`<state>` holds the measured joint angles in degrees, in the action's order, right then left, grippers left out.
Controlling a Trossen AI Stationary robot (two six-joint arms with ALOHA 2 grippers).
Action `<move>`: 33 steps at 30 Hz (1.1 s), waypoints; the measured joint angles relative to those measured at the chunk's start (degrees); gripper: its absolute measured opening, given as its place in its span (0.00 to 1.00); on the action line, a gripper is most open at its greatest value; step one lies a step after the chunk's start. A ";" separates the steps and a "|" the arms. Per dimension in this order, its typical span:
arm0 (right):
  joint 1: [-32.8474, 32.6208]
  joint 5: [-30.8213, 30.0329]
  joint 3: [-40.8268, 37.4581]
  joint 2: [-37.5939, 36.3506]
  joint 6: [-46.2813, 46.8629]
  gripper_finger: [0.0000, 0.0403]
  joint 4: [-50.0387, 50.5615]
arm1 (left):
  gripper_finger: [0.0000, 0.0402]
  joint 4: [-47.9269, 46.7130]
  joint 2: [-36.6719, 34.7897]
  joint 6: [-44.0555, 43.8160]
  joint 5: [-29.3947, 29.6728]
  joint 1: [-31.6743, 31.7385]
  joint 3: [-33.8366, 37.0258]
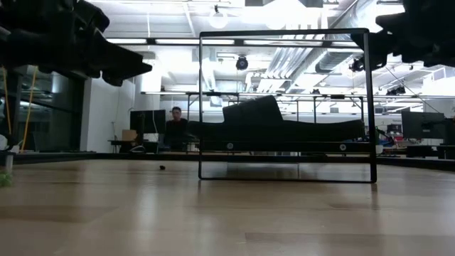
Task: Pick and place slides into the shelf
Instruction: Return to Home Position
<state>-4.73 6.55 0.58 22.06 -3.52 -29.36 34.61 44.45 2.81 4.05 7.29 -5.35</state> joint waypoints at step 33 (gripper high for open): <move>0.00 -0.75 -0.02 -0.04 -1.50 0.56 17.23 | 0.54 -25.10 -21.74 3.29 9.21 -0.17 4.88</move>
<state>-4.73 5.80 0.56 22.02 -5.03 -12.14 9.51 22.70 6.10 13.25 7.11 -0.47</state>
